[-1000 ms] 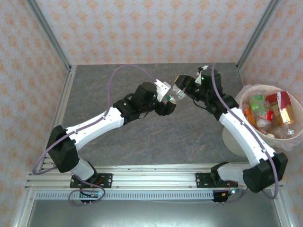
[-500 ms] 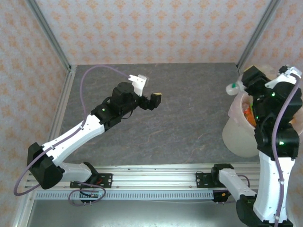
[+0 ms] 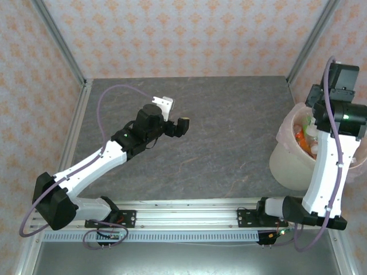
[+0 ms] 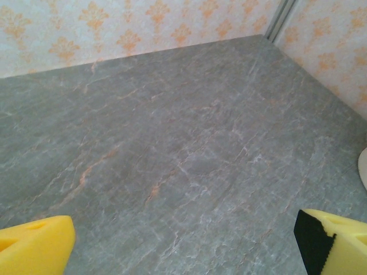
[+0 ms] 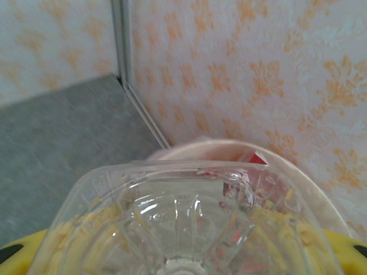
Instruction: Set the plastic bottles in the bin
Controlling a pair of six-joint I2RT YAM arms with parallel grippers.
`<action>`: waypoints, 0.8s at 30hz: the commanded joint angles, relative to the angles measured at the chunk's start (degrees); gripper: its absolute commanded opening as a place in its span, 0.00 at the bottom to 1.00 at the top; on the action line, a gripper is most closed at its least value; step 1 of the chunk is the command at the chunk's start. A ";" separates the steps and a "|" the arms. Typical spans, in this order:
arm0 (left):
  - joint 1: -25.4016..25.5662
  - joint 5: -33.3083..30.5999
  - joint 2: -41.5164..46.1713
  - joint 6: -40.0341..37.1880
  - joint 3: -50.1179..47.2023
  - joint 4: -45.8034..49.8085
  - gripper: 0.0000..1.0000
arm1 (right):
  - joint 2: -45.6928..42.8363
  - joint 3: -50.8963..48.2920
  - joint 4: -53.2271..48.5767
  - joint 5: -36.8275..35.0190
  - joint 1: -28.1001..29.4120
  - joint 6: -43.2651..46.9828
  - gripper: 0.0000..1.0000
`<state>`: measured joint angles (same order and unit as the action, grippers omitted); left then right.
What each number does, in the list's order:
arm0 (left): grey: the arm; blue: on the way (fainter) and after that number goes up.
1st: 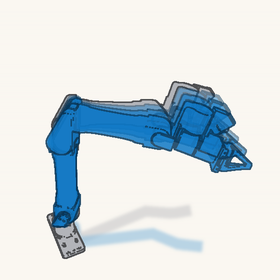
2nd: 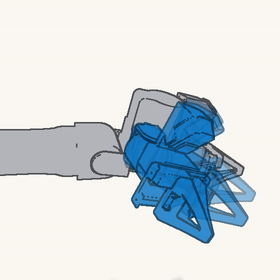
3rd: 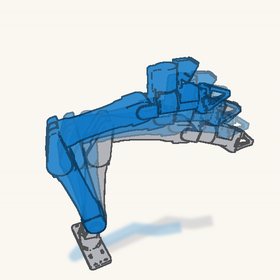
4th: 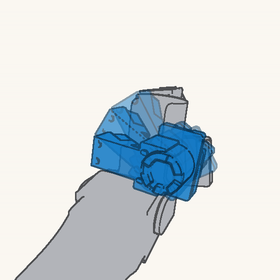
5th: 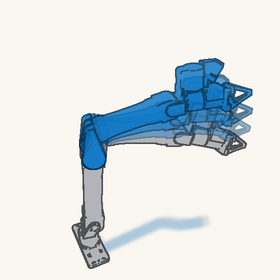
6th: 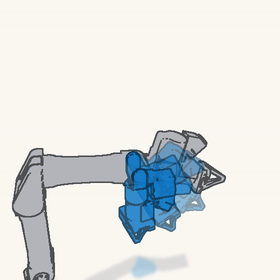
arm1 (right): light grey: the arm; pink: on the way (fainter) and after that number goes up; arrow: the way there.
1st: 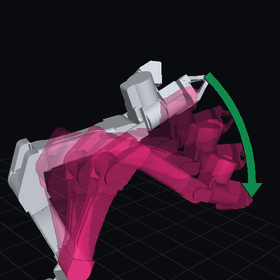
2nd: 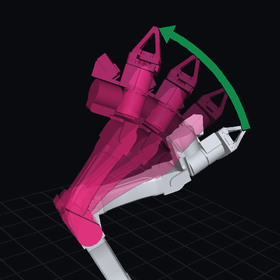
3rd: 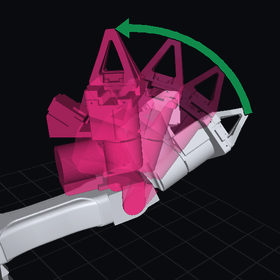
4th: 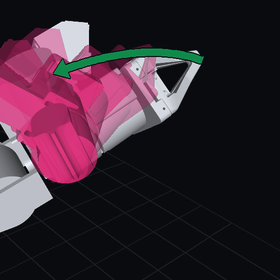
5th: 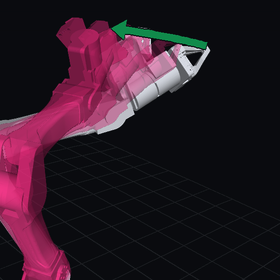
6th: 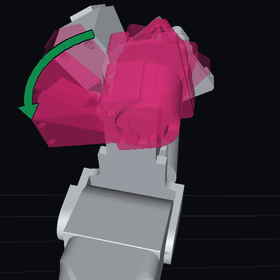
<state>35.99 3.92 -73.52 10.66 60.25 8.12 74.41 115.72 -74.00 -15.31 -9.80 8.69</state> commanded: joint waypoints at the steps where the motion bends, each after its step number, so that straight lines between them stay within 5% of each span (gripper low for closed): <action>1: -0.90 -1.64 2.14 0.92 -0.95 1.89 1.00 | 1.28 -0.02 -6.71 -8.17 -0.23 4.16 0.33; 7: -1.62 -0.67 1.72 2.18 -1.12 2.14 1.00 | 3.78 -0.76 -7.82 -4.53 -0.22 5.03 0.44; 11: -1.69 -0.16 1.45 3.68 -1.00 1.91 1.00 | 7.13 -0.19 -9.18 -4.32 -0.23 3.53 0.76; 12: -1.71 -0.06 1.45 3.87 -0.93 1.94 1.00 | 7.91 0.62 -9.44 -4.75 -0.22 3.06 0.98; 19: -1.72 -0.84 1.36 4.26 -0.23 2.42 1.00 | 8.92 5.85 -10.09 -8.18 -0.18 -0.40 0.99; 24: -1.80 -0.41 -0.43 4.96 0.78 2.09 1.00 | 8.22 7.53 -9.90 -2.15 2.13 -4.97 0.99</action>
<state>34.74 3.99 -72.88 14.26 59.53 9.65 83.92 121.36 -82.13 -19.70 -9.26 7.57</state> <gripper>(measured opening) 0.999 0.992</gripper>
